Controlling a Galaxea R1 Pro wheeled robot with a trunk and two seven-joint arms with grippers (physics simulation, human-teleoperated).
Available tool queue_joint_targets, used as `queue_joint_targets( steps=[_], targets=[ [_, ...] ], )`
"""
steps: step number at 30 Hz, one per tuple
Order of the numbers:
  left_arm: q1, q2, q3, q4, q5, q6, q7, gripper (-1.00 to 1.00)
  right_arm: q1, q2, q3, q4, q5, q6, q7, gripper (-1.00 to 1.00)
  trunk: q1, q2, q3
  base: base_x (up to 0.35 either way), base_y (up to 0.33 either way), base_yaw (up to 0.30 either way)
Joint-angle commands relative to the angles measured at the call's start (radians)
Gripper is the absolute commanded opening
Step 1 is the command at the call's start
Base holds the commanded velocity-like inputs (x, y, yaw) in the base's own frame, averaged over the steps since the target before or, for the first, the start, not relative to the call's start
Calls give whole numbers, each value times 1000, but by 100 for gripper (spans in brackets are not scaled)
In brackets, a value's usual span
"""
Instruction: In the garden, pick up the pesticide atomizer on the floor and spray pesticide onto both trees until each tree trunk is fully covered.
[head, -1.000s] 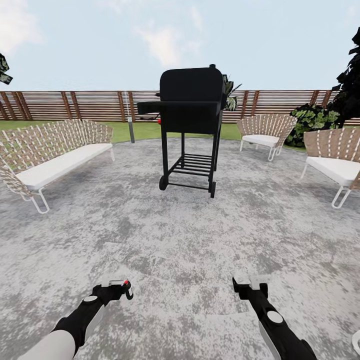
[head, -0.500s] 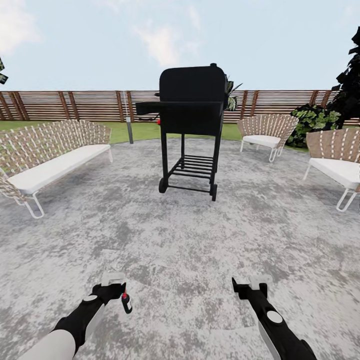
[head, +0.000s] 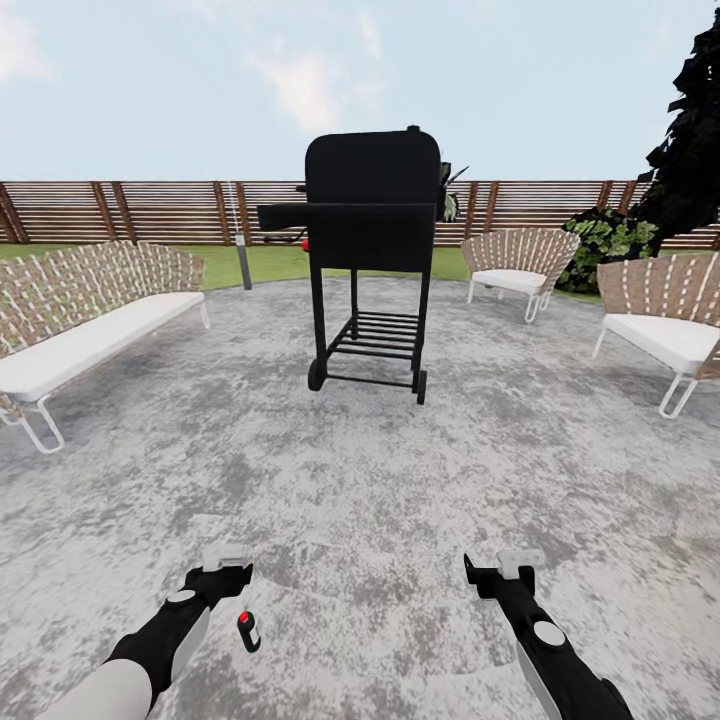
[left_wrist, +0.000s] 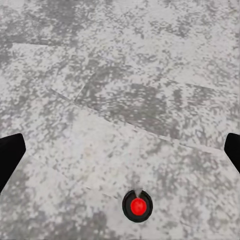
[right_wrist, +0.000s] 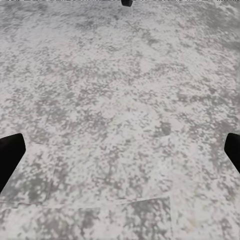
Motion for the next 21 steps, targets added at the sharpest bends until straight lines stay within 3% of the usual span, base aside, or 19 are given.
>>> queue_joint_targets(
  steps=[1, 9, 21],
  targets=[
    [0, 0, 0, -1, 5, 2, 1, 100, 0, -1, 1, 1, 1, -3, 0, 100, 0, 0, -1, 249, 1, -1],
    [0, -1, 0, 0, 5, 1, 1, 100, 0, 1, 1, 1, 1, -3, 0, 100, 0, 0, -1, 284, 0, 0],
    [0, -2, 0, -1, 5, -2, 1, 100, 0, 0, 1, 1, 1, -3, 0, 100, 0, 0, -1, 32, 0, 0]
  ],
)
